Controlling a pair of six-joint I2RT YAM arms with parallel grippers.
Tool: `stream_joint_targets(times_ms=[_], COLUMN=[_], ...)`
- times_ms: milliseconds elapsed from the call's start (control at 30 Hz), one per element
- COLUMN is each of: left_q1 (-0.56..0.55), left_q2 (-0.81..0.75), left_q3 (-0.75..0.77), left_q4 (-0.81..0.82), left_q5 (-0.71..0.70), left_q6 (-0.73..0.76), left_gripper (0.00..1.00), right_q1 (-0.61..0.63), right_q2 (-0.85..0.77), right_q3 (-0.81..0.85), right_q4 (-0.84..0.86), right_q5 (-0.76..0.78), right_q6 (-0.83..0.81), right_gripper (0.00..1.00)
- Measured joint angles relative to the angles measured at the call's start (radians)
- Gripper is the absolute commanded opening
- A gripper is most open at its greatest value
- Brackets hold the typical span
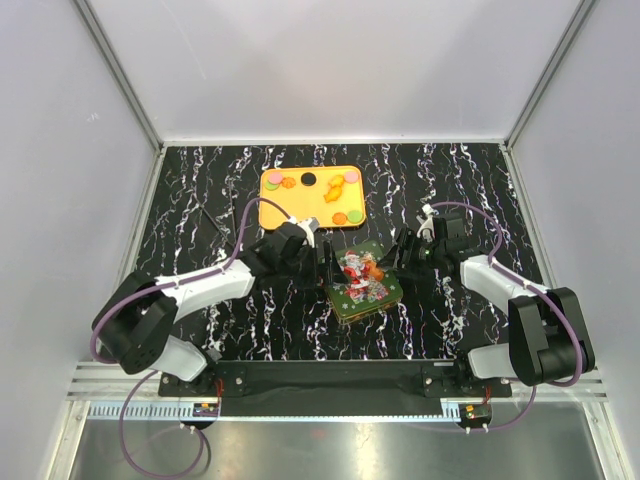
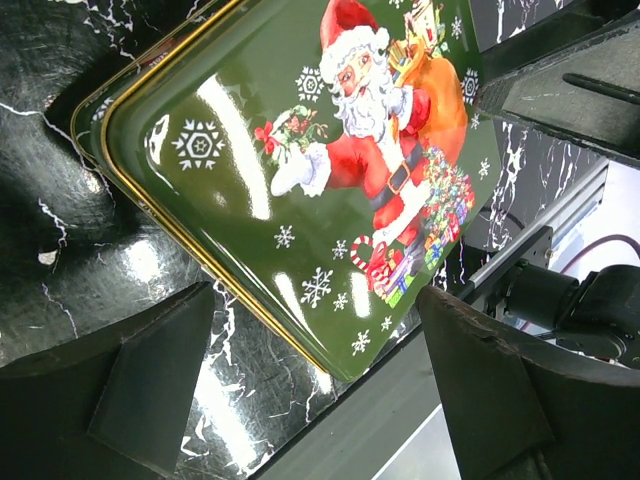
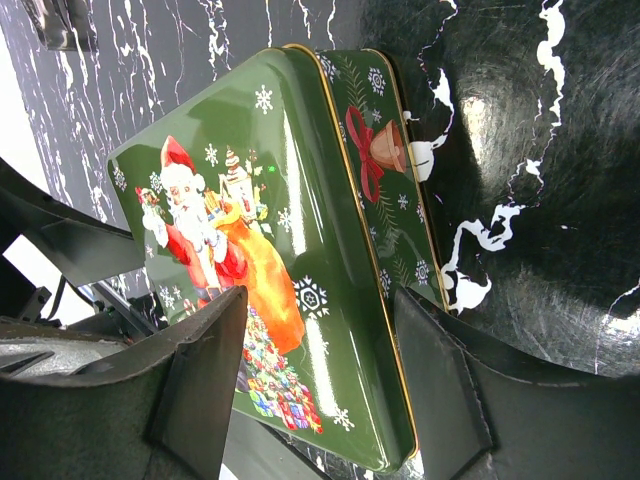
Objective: Pack the cookies
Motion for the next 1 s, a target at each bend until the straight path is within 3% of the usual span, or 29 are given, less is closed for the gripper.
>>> stream_joint_targets(times_ms=[1000], left_q1=[0.003], left_q2=[0.045], left_q3=[-0.075], left_q4=[0.17], left_q5=[0.047], left_q6=[-0.1], left_gripper=[0.82], right_q1=[-0.005], right_q2=[-0.001], right_q3=[-0.013], right_q4=[0.016], right_q5=[0.003], right_q6=[-0.003], right_gripper=[0.69])
